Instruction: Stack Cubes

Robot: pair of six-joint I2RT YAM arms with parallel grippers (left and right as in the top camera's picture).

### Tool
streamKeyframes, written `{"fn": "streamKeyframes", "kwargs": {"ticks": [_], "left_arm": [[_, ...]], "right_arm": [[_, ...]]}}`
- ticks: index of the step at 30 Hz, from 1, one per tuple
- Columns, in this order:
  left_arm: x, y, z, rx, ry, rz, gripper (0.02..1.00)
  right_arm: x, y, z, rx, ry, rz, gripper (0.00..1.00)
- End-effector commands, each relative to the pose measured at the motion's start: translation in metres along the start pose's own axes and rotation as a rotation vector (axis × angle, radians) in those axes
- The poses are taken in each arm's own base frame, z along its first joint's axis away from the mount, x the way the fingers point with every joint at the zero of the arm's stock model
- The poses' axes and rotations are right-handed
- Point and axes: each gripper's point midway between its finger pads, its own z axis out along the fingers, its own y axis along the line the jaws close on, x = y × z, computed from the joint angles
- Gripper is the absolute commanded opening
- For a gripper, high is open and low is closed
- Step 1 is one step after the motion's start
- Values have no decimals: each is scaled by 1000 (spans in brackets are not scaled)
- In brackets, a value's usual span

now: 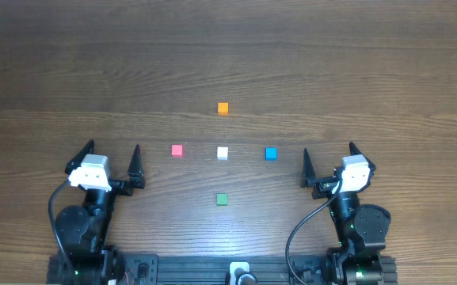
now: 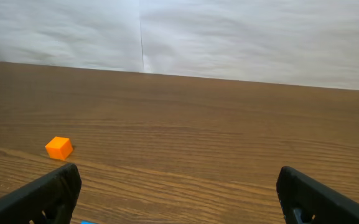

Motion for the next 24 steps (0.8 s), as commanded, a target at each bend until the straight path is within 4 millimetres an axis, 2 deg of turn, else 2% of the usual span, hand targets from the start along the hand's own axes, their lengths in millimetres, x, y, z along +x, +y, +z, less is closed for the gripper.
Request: {"fn": "streamKeyframes", "kwargs": {"ticks": [1,20,24], "left_arm": [[2,3,0,-14,3,11,996],[2,4,0,-20,4,8,1000],[2,1,0,-5,0,-43,998]], "right_arm": [[2,0,0,3,-2,-1,991],[2,0,0,3,-2,-1,991],[2,0,0,3,-2,-1,993]]}}
